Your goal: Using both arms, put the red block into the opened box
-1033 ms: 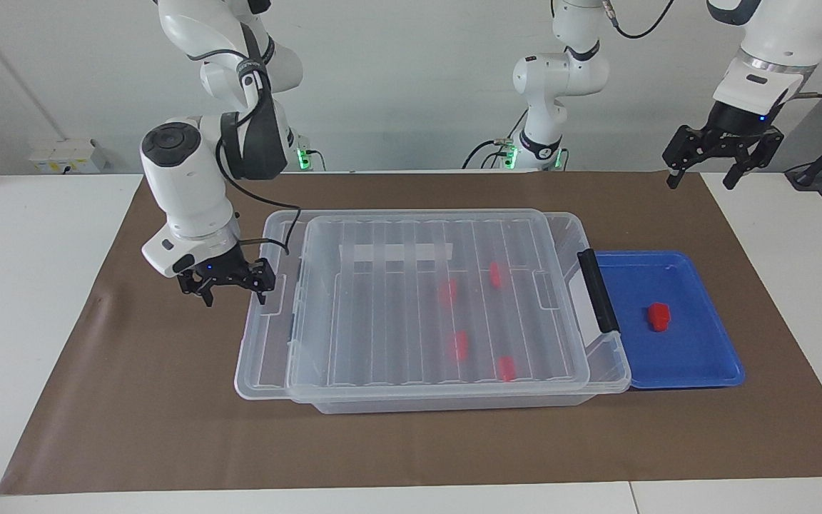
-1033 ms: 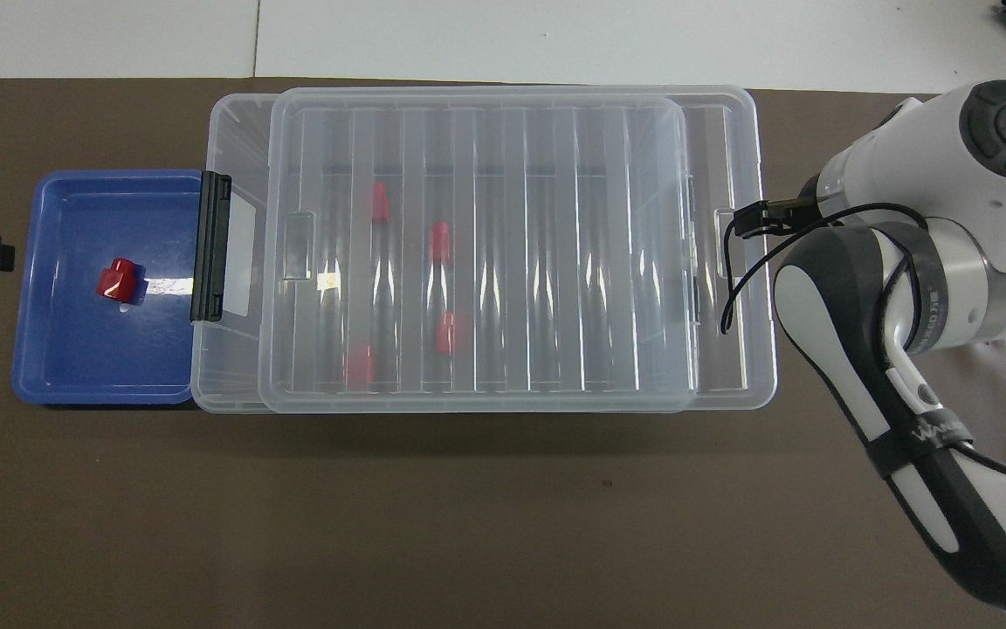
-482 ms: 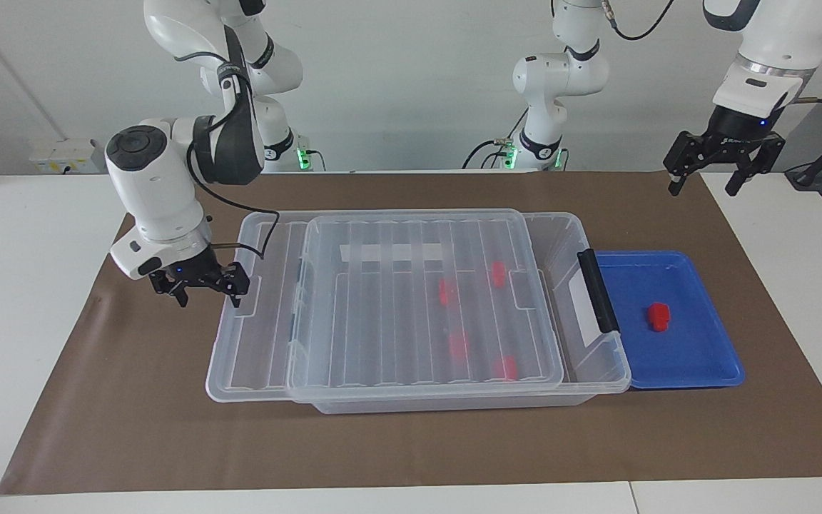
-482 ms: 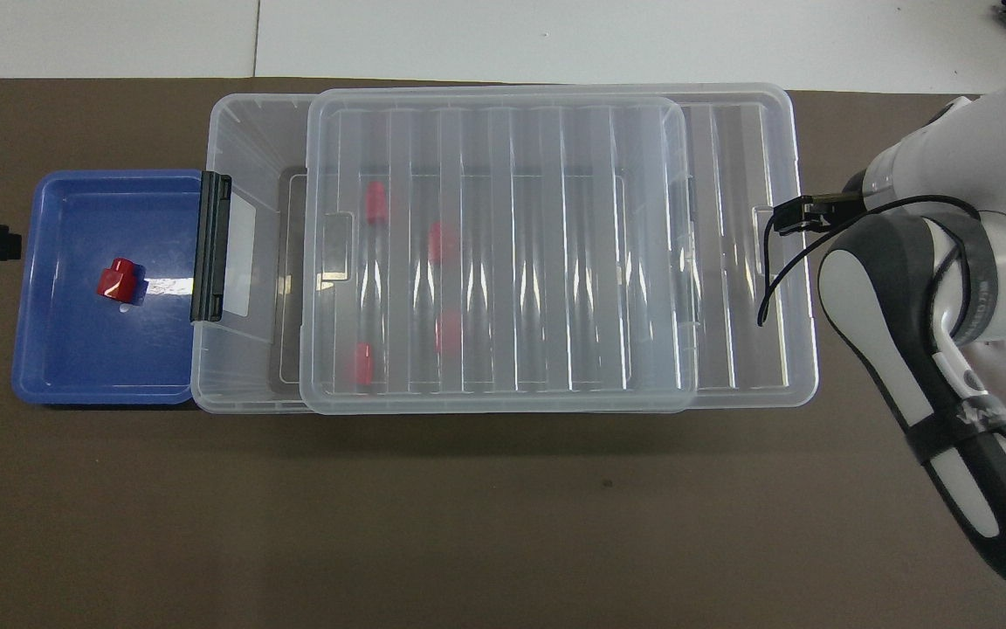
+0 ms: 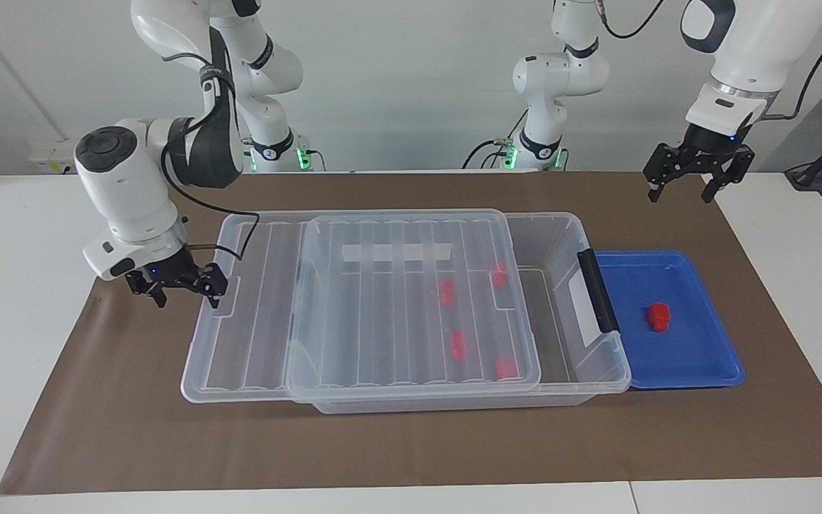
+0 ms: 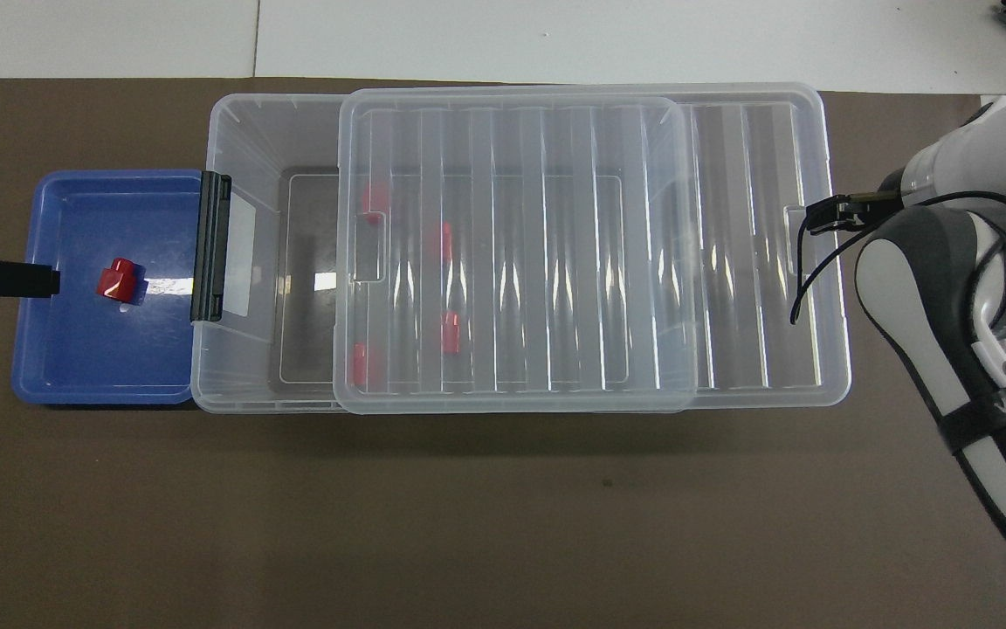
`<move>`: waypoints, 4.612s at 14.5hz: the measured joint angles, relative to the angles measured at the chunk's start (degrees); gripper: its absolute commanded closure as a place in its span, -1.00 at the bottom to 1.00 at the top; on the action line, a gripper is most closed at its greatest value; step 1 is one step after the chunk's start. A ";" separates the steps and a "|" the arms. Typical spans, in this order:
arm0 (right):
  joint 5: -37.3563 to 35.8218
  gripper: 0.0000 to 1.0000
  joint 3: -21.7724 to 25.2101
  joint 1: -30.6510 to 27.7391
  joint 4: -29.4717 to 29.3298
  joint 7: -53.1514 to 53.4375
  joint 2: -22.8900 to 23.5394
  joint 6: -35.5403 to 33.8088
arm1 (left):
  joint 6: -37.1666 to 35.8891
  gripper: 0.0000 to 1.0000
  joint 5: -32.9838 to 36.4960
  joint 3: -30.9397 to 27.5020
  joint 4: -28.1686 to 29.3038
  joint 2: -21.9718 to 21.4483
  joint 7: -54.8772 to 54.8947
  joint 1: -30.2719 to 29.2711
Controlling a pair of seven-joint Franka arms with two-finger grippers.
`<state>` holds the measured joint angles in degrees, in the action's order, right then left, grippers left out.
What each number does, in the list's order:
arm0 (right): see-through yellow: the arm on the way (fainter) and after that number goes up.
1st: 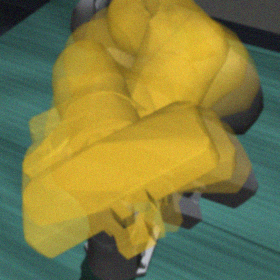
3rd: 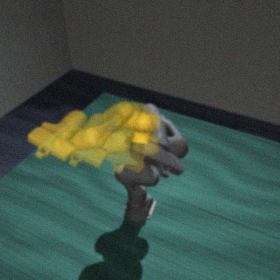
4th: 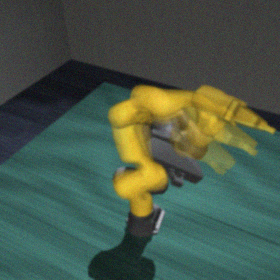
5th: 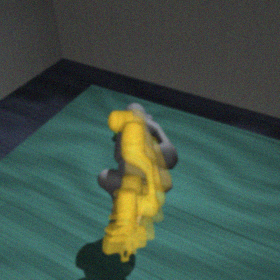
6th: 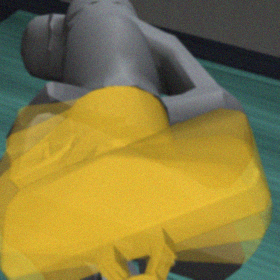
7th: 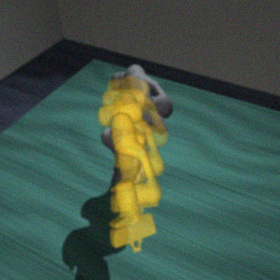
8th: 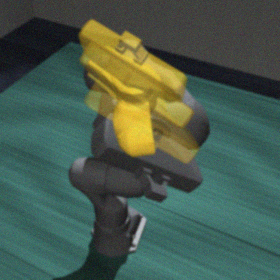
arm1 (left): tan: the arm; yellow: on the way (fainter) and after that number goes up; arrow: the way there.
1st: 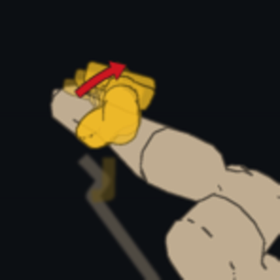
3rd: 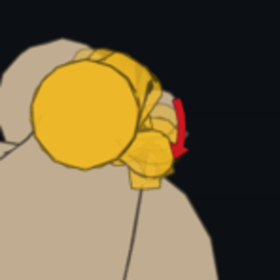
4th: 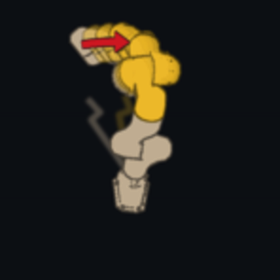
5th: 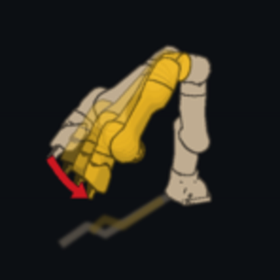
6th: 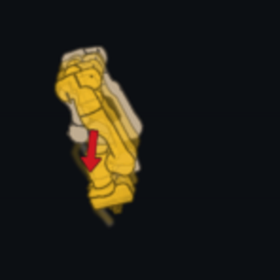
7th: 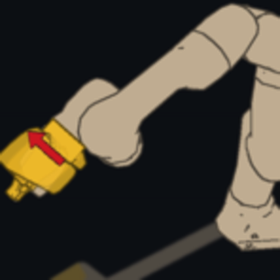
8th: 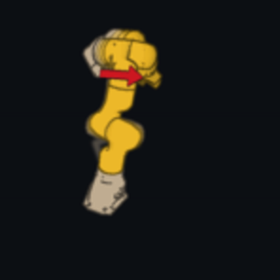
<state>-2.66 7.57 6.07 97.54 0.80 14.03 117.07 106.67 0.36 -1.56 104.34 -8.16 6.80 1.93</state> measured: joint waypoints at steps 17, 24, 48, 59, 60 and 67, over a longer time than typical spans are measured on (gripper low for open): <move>-3.74 -1.00 0.18 -4.55 -0.45 -5.00 -0.20 -0.26 | 11.80 -1.00 -2.62 -1.17 1.62 15.63 12.63 -7.61; -1.87 -1.00 -0.36 -4.14 -3.30 -4.95 -4.42 -5.70 | 24.26 -1.00 -2.66 -0.68 10.19 18.89 13.89 -8.23; 2.11 -1.00 -0.55 -3.40 -4.67 1.25 -14.38 -25.64 | 34.25 0.92 -2.66 -0.60 11.63 25.57 17.44 -8.23; 2.11 -1.00 -0.58 -3.40 -4.67 1.25 -14.42 -25.31 | 11.28 0.96 -3.04 0.35 -3.86 23.35 15.33 -7.49; 2.11 -1.00 -0.58 -3.40 -4.67 1.25 -14.42 -25.27 | 9.62 0.96 -3.07 0.41 -5.11 22.98 14.21 -7.00; 2.11 -1.00 -0.58 -3.40 -4.67 1.25 -14.42 -25.20 | 0.61 0.96 -3.46 2.62 -9.99 19.37 -1.19 -2.51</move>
<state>-0.56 6.99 2.67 92.88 2.05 -0.39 91.87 107.28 -3.11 1.05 94.35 11.21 5.61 -0.59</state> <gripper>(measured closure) 0.000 0.656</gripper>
